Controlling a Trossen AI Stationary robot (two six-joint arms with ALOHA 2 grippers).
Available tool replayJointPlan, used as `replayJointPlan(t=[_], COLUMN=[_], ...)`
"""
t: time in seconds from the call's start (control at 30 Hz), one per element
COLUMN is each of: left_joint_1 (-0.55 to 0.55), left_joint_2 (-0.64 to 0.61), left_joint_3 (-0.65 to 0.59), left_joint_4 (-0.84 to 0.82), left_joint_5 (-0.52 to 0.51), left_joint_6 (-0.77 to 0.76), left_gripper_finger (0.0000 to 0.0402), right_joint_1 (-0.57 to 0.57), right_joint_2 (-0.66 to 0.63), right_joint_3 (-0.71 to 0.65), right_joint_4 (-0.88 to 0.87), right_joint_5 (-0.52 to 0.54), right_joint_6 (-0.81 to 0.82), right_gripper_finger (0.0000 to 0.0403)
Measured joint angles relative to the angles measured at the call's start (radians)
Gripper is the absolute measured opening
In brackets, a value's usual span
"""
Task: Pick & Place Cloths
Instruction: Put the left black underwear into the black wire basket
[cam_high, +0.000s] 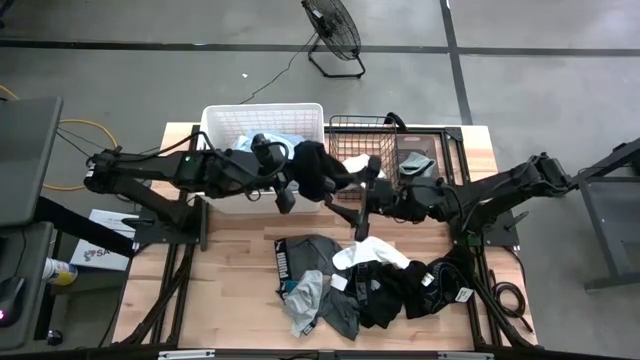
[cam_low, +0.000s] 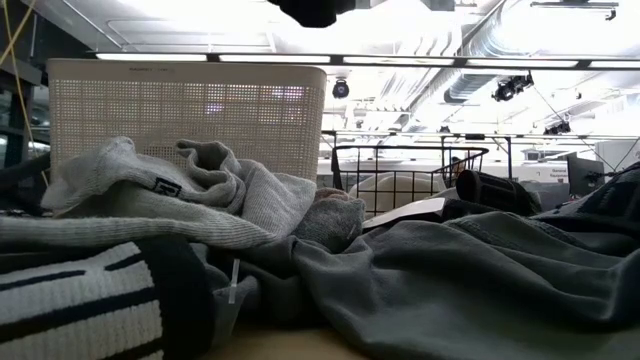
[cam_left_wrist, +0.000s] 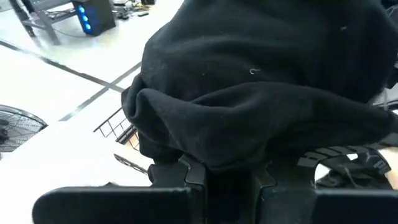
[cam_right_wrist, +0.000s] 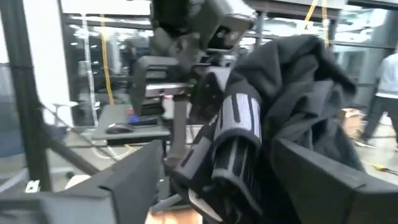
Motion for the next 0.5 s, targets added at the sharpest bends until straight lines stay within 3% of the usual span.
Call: replayJointPlan(t=[0.17, 0.4, 0.5], left_joint_1=[0.000, 0.000, 0.000], left_joint_2=[0.005, 0.008, 0.008], left_joint_3=[0.000, 0.000, 0.000], left_joint_4=[0.013, 0.054, 0.054], left_joint_5=[-0.046, -0.053, -0.052], left_joint_6=[-0.008, -0.006, -0.013], left_gripper_finger=[0.0034, 0.0034, 0.0034], right_joint_1=[0.000, -0.003, -0.012], right_joint_2=[-0.002, -0.002, -0.002], right_joint_3=[0.000, 0.000, 0.000], right_joint_4=[0.017, 0.033, 0.053], right_joint_5=[0.087, 0.210, 0.212], right_joint_6=[-0.058, -0.162, -0.164], right_gripper_finger=[0.0389, 0.0389, 0.0396])
